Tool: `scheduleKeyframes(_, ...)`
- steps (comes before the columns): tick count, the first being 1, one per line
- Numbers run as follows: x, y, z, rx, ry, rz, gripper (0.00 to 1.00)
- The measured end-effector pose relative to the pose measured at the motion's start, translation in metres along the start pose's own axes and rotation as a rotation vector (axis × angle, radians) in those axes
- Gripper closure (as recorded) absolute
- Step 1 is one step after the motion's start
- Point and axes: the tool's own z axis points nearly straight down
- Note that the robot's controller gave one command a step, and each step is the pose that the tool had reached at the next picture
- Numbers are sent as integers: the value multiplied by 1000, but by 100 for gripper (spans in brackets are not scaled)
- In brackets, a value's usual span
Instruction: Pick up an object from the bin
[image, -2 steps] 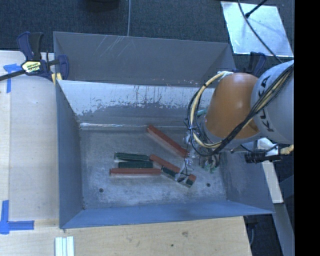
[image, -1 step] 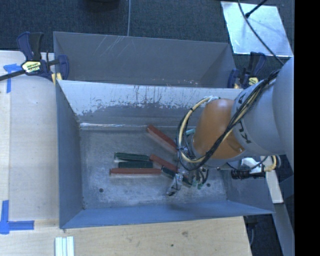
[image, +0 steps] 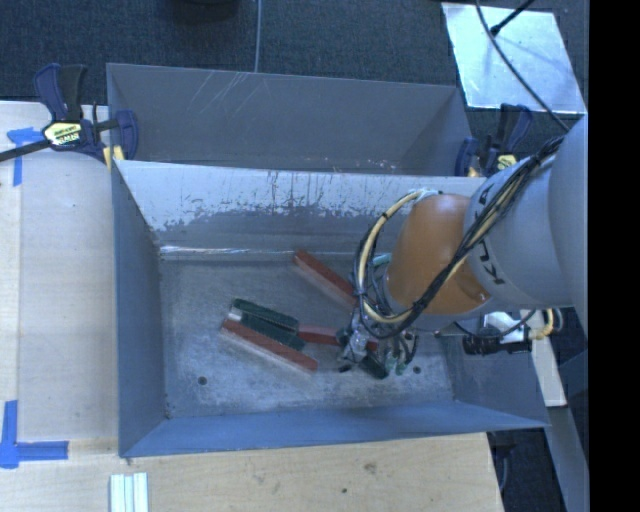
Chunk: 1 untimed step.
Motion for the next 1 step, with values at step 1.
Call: scheduleKeyframes(1, -2, -10, -138, -3, -6, 22, 100)
